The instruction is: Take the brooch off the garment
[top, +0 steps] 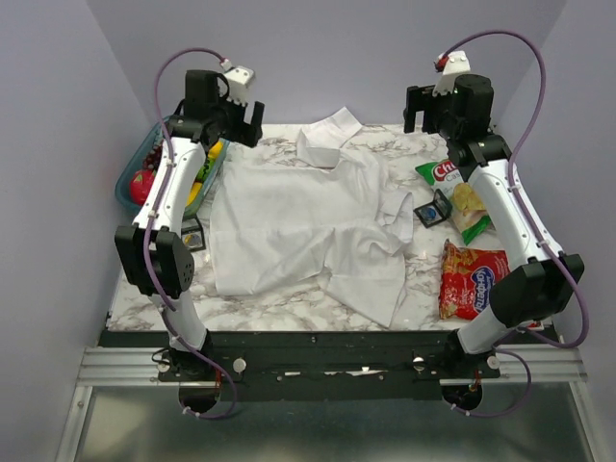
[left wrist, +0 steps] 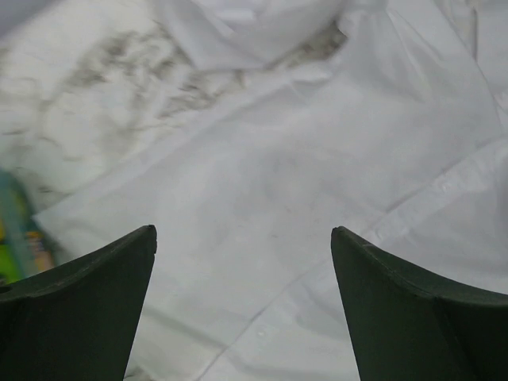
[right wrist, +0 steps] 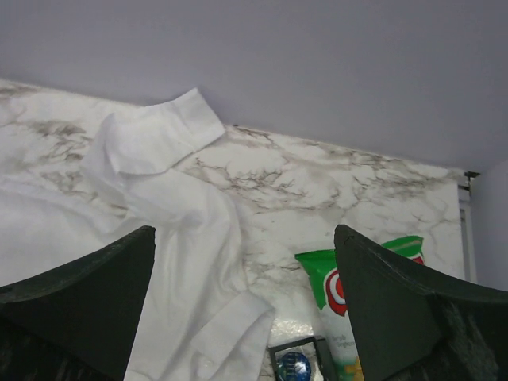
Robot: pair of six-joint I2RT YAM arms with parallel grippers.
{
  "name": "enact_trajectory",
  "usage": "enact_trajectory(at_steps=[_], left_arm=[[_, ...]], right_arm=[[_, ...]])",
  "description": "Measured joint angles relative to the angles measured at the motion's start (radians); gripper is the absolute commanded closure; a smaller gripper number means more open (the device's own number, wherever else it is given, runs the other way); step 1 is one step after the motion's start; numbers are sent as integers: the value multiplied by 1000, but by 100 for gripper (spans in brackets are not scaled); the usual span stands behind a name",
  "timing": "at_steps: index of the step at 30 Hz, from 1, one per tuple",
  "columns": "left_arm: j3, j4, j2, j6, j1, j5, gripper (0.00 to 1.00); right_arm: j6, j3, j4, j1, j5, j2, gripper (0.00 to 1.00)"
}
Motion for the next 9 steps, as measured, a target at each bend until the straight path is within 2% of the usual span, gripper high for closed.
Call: enact_trajectory(at_steps=[3,9], left_arm=[[8,38,-50,-4,49,-98,1],[19,32,-66,93,37,-188,1]], right_arm=[[24,-13,22,0,95,0,0],[23,-2,36,0,180,3,0]])
